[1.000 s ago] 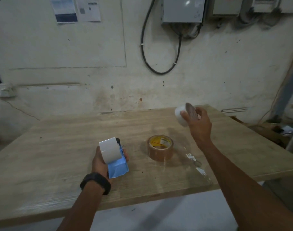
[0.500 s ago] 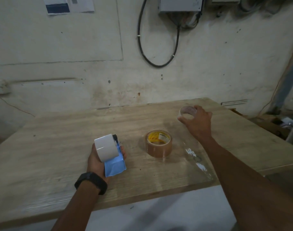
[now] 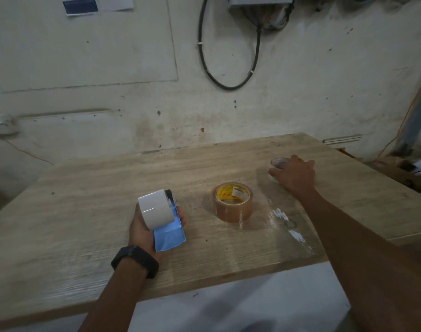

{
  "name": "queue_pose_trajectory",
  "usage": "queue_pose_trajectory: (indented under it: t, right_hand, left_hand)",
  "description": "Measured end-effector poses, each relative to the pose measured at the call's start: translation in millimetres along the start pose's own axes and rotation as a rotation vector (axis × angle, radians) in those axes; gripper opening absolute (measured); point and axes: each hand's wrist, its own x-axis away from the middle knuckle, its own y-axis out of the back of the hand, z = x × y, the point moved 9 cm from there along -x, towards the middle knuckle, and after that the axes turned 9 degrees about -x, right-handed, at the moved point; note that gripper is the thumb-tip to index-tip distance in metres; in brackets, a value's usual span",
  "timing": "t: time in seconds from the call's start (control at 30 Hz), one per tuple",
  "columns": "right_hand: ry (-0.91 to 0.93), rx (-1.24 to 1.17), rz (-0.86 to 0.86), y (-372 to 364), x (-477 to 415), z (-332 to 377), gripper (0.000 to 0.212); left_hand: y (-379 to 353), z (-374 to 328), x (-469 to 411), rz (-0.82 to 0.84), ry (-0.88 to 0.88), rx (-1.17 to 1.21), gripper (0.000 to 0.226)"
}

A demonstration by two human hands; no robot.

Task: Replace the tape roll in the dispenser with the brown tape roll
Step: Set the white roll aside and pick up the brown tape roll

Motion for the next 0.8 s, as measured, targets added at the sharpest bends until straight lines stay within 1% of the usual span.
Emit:
queue_pose_trajectory:
  t: [0.13,0.27,0.33,0.47,0.57,0.63,0.7,0.8]
  right_hand:
    - [-0.037,-0.026,-0.004,11,13,6,0.082]
    - [-0.040,-0.006,0.030,11,16,6,0.088]
    - [-0.015,0.040,-0.022,18,17,10,0.089]
    - [0.087,0.010,-0.167,36,20,25,0.070]
    - [0.149,-0.027,-0.162,37,24,34,0.054]
    - [0.162,-0.085,-0.163,36,30,38,0.048]
    - [0.208,-0.233,-0.132,34,41,44,0.042]
    - [0.302,-0.505,0.019,29,65,60,0.032]
  left_hand:
    - [0,0,0,0.004,0.003,0.017,0.045]
    - [2,1,-2,-0.014,0.020,0.023,0.047]
    - [2,2,0,-0.015,0.035,0.039,0.048]
    - [-4,2,7,-0.021,0.039,0.075,0.047]
    - [-9,0,11,-0.035,0.031,0.083,0.045]
    - [-11,1,12,-0.025,0.037,0.089,0.045]
    - [-9,1,11,-0.034,0.035,0.101,0.044]
    - [-7,0,9,-0.035,0.025,0.085,0.044]
